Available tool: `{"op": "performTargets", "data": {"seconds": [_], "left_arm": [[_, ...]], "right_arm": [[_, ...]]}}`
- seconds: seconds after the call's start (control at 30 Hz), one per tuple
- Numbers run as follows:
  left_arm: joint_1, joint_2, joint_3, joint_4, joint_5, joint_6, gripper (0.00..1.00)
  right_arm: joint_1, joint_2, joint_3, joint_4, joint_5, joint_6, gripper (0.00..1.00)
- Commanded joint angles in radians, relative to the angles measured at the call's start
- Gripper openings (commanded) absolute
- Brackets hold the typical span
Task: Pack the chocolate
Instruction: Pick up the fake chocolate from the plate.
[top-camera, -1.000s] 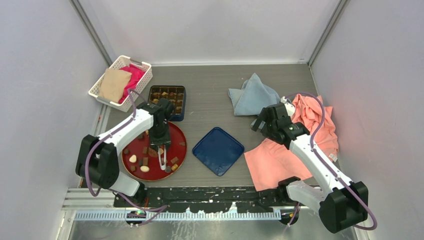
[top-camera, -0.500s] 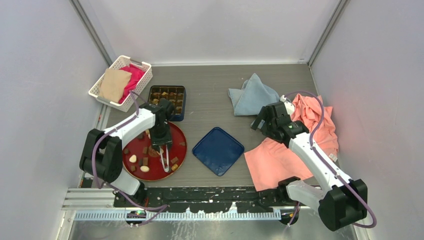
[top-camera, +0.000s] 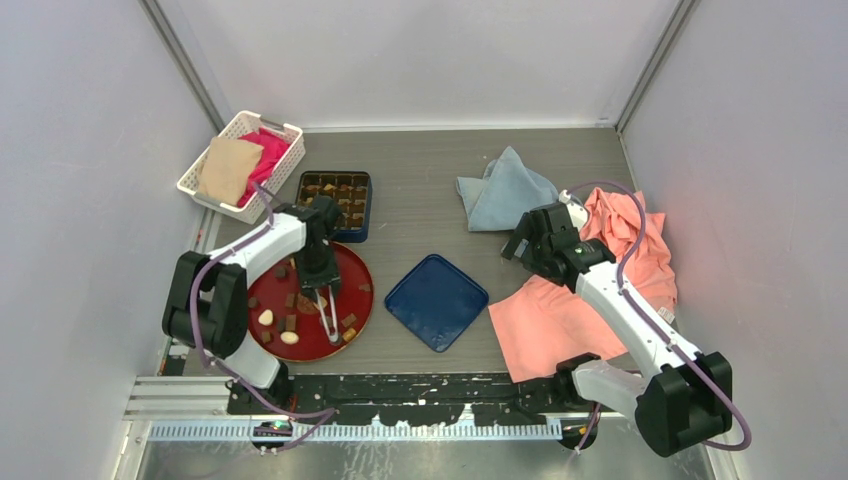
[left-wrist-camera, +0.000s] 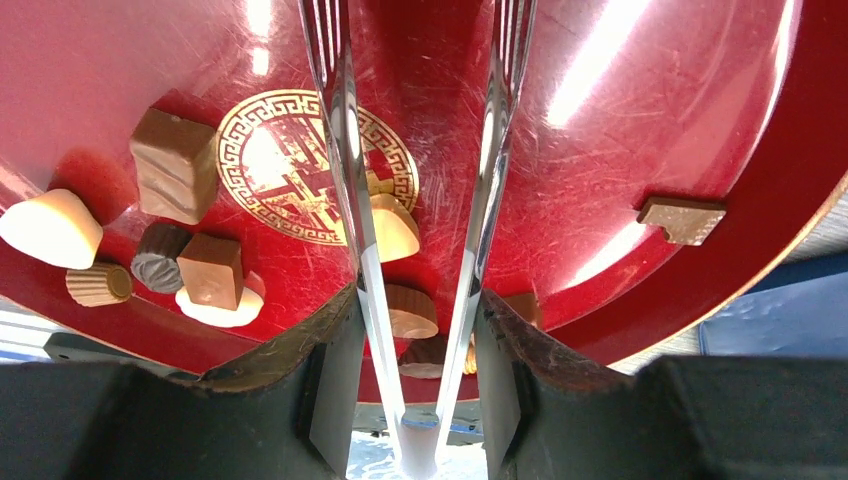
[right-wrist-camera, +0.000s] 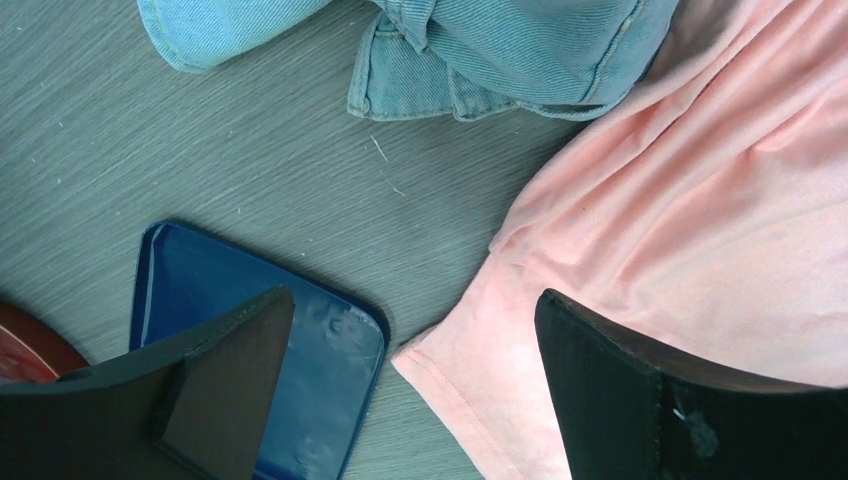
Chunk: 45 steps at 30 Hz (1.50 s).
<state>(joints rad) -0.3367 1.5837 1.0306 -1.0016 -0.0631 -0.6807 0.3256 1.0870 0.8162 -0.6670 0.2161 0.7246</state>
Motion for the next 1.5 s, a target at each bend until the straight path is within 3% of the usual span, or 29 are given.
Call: {"op": "performTargets", "data": {"seconds": [0.0,0.37,0.77,1.27,1.47], "left_arm": [[0.033,0.003,0.045,0.018,0.008,0.015,0.43],[0.047,0.055,0.087,0.016,0.059,0.075,0.39],[0.047,-0.055,0.111,-0.073,0.099,0.102,0.0],[0.046,-0.1,0.29,-0.217,0.076,0.193,0.0],[0.053,0.034,0.514,-0.261,0.039,0.278,0.0]], "right_arm": [[0.004,0.001,0.05,0.027,0.015,-0.007,0.96],[0.003,0.013,0.066,0.025,0.012,-0.004,0.96],[0.003,0.012,0.051,0.036,0.012,0.002,0.96],[0.004,0.014,0.039,0.059,-0.004,0.005,0.96],[0.003,-0.016,0.033,0.039,0.022,0.014,0.96]]}}
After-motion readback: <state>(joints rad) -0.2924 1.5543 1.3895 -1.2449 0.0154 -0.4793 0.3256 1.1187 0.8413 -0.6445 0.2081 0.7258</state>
